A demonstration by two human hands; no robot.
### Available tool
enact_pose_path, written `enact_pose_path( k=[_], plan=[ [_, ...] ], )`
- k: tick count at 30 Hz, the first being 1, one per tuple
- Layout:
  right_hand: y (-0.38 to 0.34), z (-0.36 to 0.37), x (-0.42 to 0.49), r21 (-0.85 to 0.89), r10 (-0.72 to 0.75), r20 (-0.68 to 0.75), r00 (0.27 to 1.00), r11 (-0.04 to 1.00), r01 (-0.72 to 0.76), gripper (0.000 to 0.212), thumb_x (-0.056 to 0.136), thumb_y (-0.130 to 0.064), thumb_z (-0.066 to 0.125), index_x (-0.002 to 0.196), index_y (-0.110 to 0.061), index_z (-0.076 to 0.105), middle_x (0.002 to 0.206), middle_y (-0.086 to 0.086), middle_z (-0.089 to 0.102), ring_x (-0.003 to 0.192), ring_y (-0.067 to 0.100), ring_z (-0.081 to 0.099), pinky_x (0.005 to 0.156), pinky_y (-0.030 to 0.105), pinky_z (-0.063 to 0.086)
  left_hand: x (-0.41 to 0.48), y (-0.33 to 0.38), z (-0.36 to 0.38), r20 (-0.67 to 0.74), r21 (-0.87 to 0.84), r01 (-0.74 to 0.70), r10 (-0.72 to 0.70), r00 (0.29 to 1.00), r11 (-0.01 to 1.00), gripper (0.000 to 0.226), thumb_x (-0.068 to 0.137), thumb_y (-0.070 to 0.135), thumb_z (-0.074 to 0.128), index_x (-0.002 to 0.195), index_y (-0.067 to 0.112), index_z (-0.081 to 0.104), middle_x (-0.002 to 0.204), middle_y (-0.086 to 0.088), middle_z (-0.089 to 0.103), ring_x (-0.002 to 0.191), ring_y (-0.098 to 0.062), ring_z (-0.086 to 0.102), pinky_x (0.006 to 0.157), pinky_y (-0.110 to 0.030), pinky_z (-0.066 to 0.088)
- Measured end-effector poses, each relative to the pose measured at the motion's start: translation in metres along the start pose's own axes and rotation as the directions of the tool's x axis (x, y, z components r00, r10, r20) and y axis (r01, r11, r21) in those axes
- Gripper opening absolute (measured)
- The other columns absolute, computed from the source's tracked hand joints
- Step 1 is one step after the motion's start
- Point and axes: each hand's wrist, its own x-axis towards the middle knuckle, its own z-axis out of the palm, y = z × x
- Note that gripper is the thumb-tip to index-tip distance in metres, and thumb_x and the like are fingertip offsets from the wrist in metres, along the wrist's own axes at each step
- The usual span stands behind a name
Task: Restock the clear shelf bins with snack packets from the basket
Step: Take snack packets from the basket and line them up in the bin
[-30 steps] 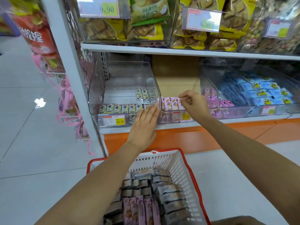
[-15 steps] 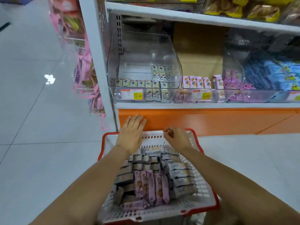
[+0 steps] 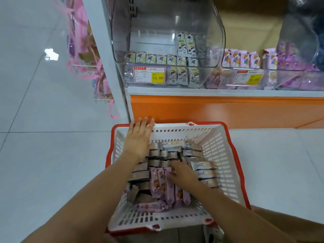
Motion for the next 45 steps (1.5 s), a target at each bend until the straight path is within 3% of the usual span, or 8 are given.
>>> enact_pose_path(
  k=[7,20,26,29,34,37,41,45],
  plan=[
    [0.0,0.02,0.01,-0.231,-0.005,0.103,0.995,0.972,0.029,0.037,0.096,-0.034,0.055,0.13,-0.02,0.054,0.13,0.007,0.053,0.125,0.028,0.042,0.105,0.044,0.032,0.0,0.001,0.014,-0.062,-0.007,0.001,-0.002,0.998,1.0,0.093,0.095,0.034,0.053,0.153,0.018,-0.018,0.164,-0.01,-0.007,0.15,-0.03,-0.009,0.121,-0.047,-0.009],
    [-0.001,0.014,0.004,0.073,-0.038,0.116,0.992,0.997,0.029,0.04,0.079,-0.027,0.078,0.108,-0.022,0.051,0.105,0.002,0.057,0.097,0.022,0.055,0.087,0.038,0.046,0.0,0.005,0.004,-0.007,-0.025,0.019,-0.019,1.0,1.0,0.092,0.096,0.033,0.054,0.154,0.018,-0.016,0.164,-0.01,-0.007,0.15,-0.03,-0.009,0.122,-0.045,-0.007],
    [-0.014,-0.036,0.001,0.308,-0.029,-0.099,0.995,0.95,0.058,0.034,0.081,-0.022,0.077,0.104,-0.022,0.052,0.082,0.0,0.054,0.069,0.01,0.051,0.057,0.021,0.042,0.002,0.006,-0.015,0.124,-0.144,0.025,-0.007,0.992,0.989,0.081,0.099,0.033,0.049,0.156,0.015,-0.006,0.164,-0.009,-0.006,0.151,-0.029,-0.006,0.123,-0.042,0.001],
    [-0.021,-0.074,-0.002,0.441,-0.014,-0.243,0.97,0.889,0.123,0.034,0.082,-0.024,0.076,0.107,-0.018,0.054,0.079,-0.003,0.055,0.071,0.014,0.055,0.066,0.038,0.053,0.0,0.009,-0.029,0.114,-0.273,-0.037,0.071,0.991,0.961,0.063,0.1,0.028,0.047,0.156,0.015,0.022,0.164,-0.008,0.011,0.15,-0.027,0.012,0.122,-0.036,0.013],
    [-0.035,-0.14,-0.014,0.57,0.033,-0.459,0.888,0.778,0.265,0.035,0.082,-0.028,0.077,0.108,-0.019,0.056,0.093,-0.001,0.062,0.083,0.02,0.062,0.073,0.038,0.055,-0.005,0.036,-0.061,0.194,-0.845,0.058,0.204,0.959,0.532,0.025,0.1,0.03,0.053,0.12,0.023,0.065,0.121,0.001,0.065,0.113,-0.018,0.059,0.104,-0.041,0.041],
    [-0.041,-0.167,-0.023,0.593,0.062,-0.531,0.845,0.74,0.318,0.039,0.083,-0.029,0.077,0.111,-0.018,0.052,0.097,0.005,0.061,0.082,0.026,0.063,0.071,0.04,0.056,-0.008,0.05,-0.086,0.155,-0.938,0.069,0.234,0.96,0.34,0.017,0.098,0.034,0.057,0.092,0.021,0.067,0.084,0.005,0.067,0.085,-0.014,0.059,0.093,-0.044,0.048],
    [-0.044,-0.194,-0.045,0.609,0.062,-0.609,0.791,0.676,0.415,0.035,0.087,-0.027,0.072,0.11,-0.018,0.047,0.096,0.014,0.066,0.084,0.031,0.066,0.073,0.043,0.058,-0.012,0.068,-0.118,0.086,-0.976,0.033,0.247,0.965,0.213,0.02,0.102,0.024,0.051,0.106,0.01,0.064,0.084,0.003,0.067,0.077,-0.009,0.059,0.078,-0.026,0.047],
    [-0.04,-0.209,-0.07,0.562,-0.059,-0.622,0.78,0.661,0.498,0.026,0.091,-0.015,0.067,0.108,-0.016,0.047,0.093,0.024,0.063,0.083,0.035,0.064,0.072,0.044,0.055,-0.01,0.082,-0.139,-0.009,-0.971,-0.06,0.216,0.976,0.23,0.022,0.102,0.024,0.051,0.103,0.006,0.064,0.085,-0.001,0.065,0.078,-0.014,0.056,0.08,-0.033,0.045]
  ],
)
